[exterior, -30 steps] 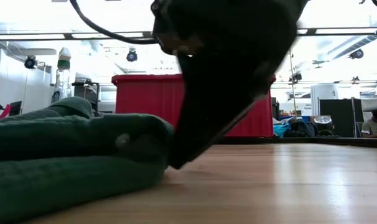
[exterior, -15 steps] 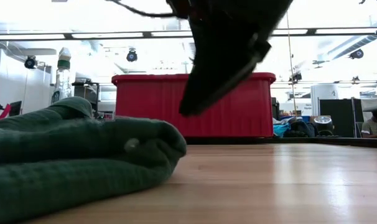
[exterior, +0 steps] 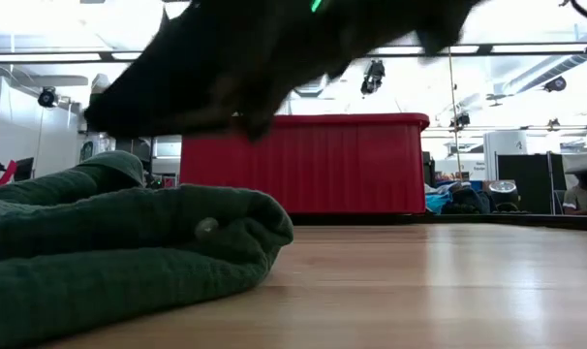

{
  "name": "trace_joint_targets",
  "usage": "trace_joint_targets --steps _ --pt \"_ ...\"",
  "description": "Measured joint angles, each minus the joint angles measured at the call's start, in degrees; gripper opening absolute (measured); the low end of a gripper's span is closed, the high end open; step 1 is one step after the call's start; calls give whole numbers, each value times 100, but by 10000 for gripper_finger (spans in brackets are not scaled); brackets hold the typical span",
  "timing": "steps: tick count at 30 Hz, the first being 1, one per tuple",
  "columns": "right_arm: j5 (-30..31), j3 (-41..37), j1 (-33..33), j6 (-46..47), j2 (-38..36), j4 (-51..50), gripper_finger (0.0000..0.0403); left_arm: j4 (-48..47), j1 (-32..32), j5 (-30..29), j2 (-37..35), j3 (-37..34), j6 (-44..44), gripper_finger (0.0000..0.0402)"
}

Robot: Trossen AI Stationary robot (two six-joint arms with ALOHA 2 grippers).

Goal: Fold Laundry from Bin
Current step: Fold the green polo shirt

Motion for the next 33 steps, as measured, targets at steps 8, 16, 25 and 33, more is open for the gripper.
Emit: trace_joint_targets --steps 8,16,25,33 --pt "79 33 -173 208 489 -351 13 -30 -119 -85 4 -345 -596 25" --pt "1217 44 -260 657 46 -2726 12 263 112 -123 4 -1182 -898 1" --pt "2045 -54 -265 1153 -493 -4082 12 759 488 -642 0 -1770 -477 0" --pt "1661 -286 -198 1032 -560 -2125 12 544 471 -826 -26 -1576 -437 0"
